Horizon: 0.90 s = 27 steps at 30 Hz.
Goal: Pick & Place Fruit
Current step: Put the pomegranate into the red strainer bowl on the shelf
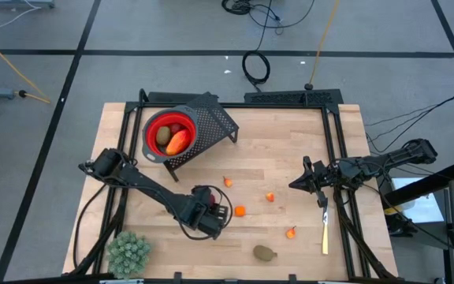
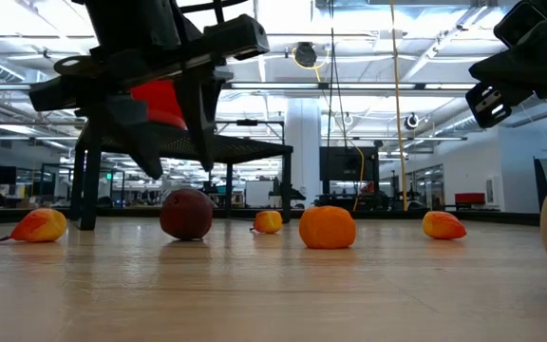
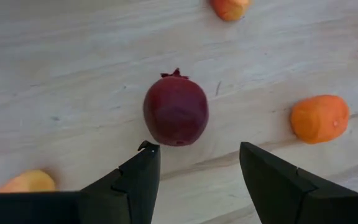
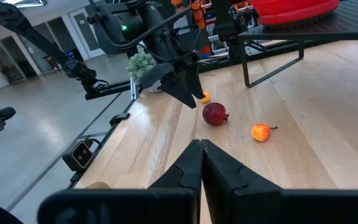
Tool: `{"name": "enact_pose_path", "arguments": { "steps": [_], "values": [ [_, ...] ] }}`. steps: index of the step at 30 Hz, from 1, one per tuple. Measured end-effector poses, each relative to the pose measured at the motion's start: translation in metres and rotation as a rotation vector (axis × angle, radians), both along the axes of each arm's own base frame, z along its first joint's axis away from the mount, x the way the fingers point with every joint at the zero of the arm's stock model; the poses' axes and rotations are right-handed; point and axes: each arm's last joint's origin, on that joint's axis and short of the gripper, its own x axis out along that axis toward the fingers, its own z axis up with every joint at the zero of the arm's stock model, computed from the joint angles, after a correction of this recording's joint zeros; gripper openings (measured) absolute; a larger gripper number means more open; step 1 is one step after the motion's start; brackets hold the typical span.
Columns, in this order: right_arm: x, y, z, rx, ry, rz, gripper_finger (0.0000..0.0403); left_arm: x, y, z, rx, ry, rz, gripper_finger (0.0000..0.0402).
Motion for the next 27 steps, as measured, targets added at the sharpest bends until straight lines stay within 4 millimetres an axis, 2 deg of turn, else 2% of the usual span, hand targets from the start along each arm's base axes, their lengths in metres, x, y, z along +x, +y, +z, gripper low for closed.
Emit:
{"name": "enact_pose_path", "arguments": {
  "steps": [9,13,19,27],
  "values": [
    [0.000,0.000,0.000,0.000,0.000,0.000,0.0000,0.003,0.007,0.000,0.008,-0.004,0.015,0.0306],
    [0.000,0.000,0.000,0.000,0.000,0.000,0.0000,0.007,0.012,0.000,0.026,0.008,-0.045,0.0335],
    [0.000,0.000,0.000,0.001,0.000,0.000,0.0000,0.012,0.021,-0.003,0.045,0.027,-0.080,0.0346],
    [0.000,0.000,0.000,0.000,0.000,0.000,0.0000,0.018,0.023,-0.030,0.035,0.113,-0.073,0.0347]
  ]
}}
